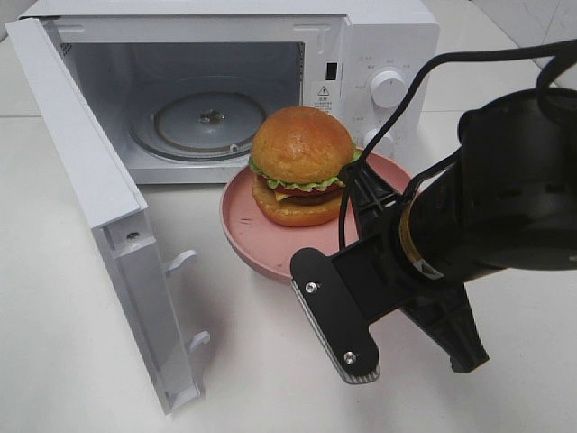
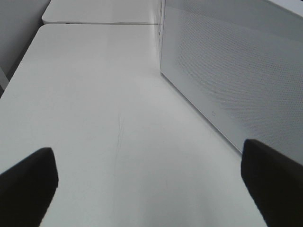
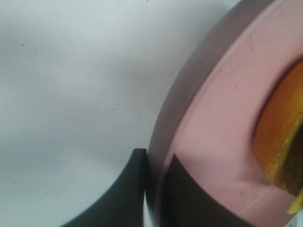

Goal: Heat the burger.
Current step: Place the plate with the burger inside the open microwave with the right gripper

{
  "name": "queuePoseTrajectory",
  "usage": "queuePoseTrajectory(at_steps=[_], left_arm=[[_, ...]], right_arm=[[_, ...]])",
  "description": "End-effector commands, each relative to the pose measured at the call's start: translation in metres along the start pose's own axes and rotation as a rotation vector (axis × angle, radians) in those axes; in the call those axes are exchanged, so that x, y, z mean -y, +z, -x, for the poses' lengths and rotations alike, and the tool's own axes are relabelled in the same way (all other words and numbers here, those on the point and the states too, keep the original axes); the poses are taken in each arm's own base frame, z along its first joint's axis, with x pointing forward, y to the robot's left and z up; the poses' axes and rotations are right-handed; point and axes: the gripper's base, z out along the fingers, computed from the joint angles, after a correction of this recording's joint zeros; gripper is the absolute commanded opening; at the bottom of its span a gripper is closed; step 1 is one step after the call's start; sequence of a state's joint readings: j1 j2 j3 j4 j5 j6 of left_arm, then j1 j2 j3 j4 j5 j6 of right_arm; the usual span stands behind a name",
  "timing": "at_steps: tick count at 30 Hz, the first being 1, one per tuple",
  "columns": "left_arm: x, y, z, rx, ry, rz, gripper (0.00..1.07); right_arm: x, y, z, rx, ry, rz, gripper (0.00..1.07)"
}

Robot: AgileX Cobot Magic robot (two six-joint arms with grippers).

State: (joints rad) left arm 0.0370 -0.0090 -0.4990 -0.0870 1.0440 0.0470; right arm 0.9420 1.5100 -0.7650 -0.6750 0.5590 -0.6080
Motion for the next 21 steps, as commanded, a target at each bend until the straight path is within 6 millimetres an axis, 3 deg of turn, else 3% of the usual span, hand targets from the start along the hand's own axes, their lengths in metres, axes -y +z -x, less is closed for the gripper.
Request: queuePoseTrajectory(at_steps=[1,13,21], left_arm=[[0.000,-0.002,-0.001,0.020,-0.002,-0.004,1.03],[0.000,-0.002,-0.001,0.020,-0.002,-0.004,1.03],[0.000,-0.002,-0.001,0.020,-0.002,-0.004,1.03]], right_arm=[[0.009,0.000,-0.004,0.055,-0.066,-0.056,0.01],[0.015,0.014,-0.033,0.170,-0.146,-0.012,0.00],[0.033,0.011,-0.051,0.212,-0.131,-0.038,0.00]])
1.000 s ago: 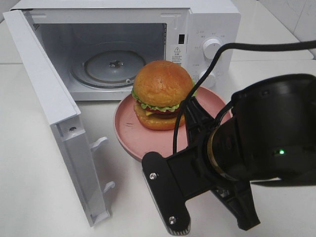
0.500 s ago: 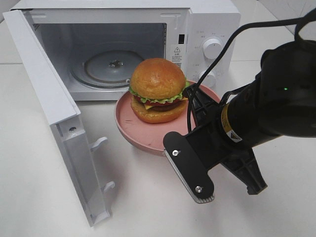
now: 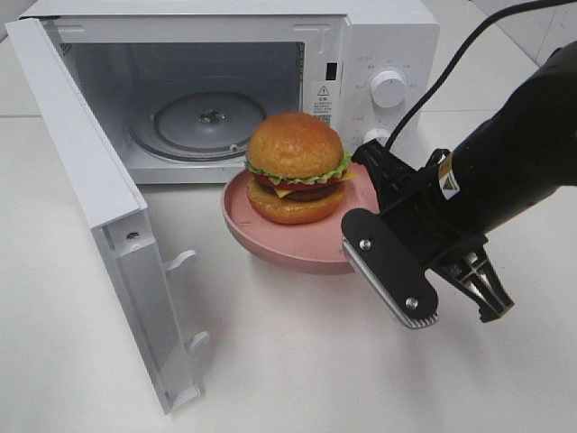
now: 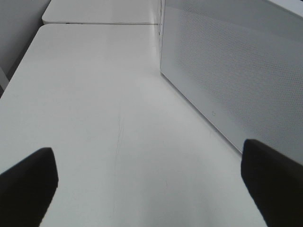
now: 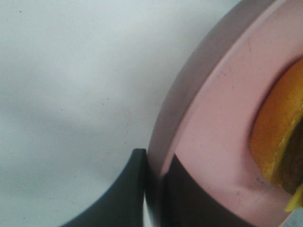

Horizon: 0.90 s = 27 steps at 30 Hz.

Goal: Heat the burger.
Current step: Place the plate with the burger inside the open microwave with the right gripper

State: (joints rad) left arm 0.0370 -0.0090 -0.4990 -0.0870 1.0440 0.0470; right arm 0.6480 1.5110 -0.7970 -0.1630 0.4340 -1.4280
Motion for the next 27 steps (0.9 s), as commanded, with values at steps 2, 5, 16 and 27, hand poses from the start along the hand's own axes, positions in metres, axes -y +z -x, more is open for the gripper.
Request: queuePoseTrajectory(at_steps=[2,5,16,27], left_arm=[[0.000,-0.002,-0.001,0.020,-0.002,-0.004,1.03],[0.000,-0.002,-0.001,0.020,-0.002,-0.004,1.03],[0.000,-0.002,-0.001,0.020,-0.002,-0.004,1.03],[0.000,-0.002,-0.001,0.020,-0.002,-0.004,1.03]], right_arm=[[0.019,-0.010,-0.009,0.028,-0.031,-0.106,0.00],[0.020,-0.011,-0.010,0.042,-0.057,-0.109,0.00],[0.024,-0.010,-0.009,0.038,-0.095,-0.155,0.00],[0.029,-0.006,0.000,0.044,-0.129,-0.163,0.00]])
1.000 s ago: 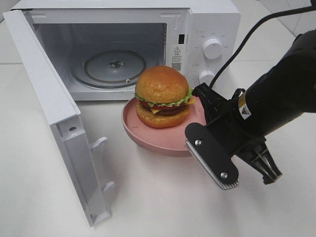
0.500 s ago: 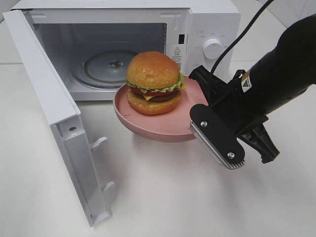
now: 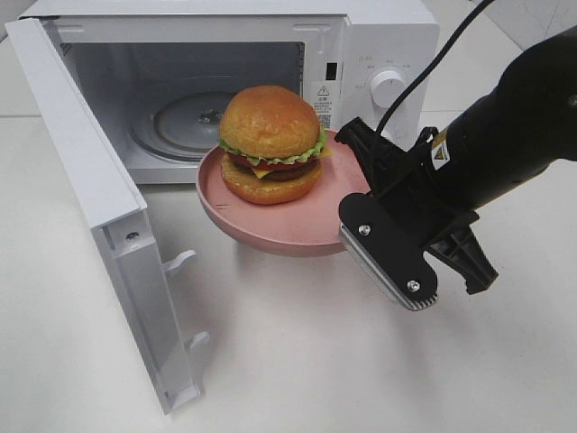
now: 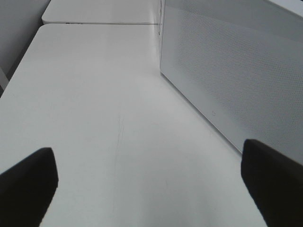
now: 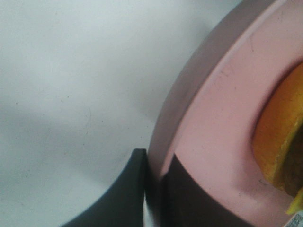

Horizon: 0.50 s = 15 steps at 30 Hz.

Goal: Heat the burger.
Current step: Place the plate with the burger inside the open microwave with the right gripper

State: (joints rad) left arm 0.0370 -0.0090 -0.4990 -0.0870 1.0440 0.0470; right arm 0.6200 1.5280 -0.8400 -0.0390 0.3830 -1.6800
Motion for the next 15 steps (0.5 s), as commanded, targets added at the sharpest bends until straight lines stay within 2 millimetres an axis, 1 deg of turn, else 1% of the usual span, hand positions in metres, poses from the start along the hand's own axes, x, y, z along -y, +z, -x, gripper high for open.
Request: queuePoseTrajectory(at_steps=[1,5,8,10,12,13,15], left_arm=[[0.000,-0.002,-0.001,0.020,-0.002,-0.004,1.03],[0.000,-0.002,-0.001,0.020,-0.002,-0.004,1.03],[0.000,-0.002,-0.001,0.020,-0.002,-0.004,1.03],[0.000,-0.002,-0.001,0.020,-0.002,-0.004,1.03],[0.000,-0.002,-0.001,0.020,-0.002,-0.004,1.03],[0.000,-0.002,-0.001,0.020,-0.002,-0.004,1.03],[0.000,-0.002,-0.001,0.020,-0.002,-0.004,1.03]], right_arm=[[0.014,-0.004,0.001,-0.008,-0.014,-0.089,0.00],[0.024,0.002,0.000,-0.008,0.003,-0.093,0.00],[0.025,0.003,0.000,-0.008,0.003,-0.091,0.00],[0.031,0.007,0.004,-0.009,-0.034,-0.087,0.01],[0.032,0.008,0.006,-0.009,-0.048,-0.087,0.01],[0.036,0.011,0.009,-0.006,-0.054,-0.087,0.01],[0.040,0.015,0.008,-0.006,-0.053,-0.085,0.01]])
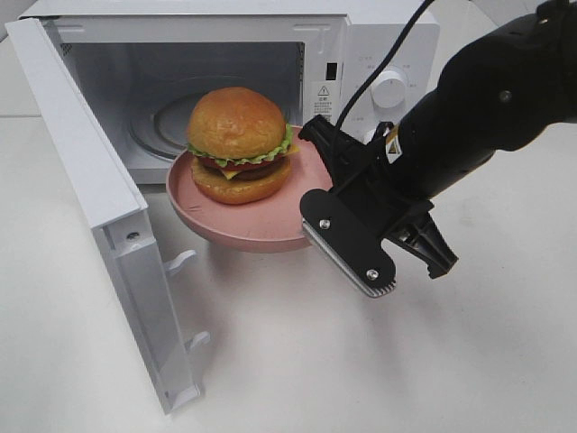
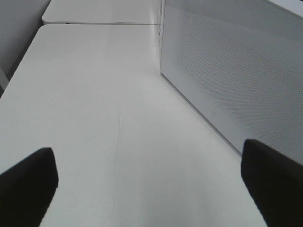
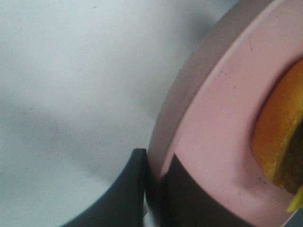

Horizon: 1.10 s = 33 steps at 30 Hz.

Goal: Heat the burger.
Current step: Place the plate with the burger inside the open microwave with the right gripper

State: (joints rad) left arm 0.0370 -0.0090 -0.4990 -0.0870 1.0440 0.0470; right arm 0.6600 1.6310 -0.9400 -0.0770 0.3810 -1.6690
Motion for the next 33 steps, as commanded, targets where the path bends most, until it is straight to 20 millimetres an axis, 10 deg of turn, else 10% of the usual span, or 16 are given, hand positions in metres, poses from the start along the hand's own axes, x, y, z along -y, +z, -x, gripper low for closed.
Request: queuePoseTrajectory(at_steps=[1,33], left_arm=[[0.000,-0.002,-0.001,0.020,-0.002,-0.004,1.03],[0.000,-0.002,-0.001,0.020,-0.002,-0.004,1.03]], right_arm=[[0.019,-0.001,-0.001,-0.010,0.006,-0.085,0.01],[0.089,0.039,-0.012,-0.022,0.051,-0.065,0.01]])
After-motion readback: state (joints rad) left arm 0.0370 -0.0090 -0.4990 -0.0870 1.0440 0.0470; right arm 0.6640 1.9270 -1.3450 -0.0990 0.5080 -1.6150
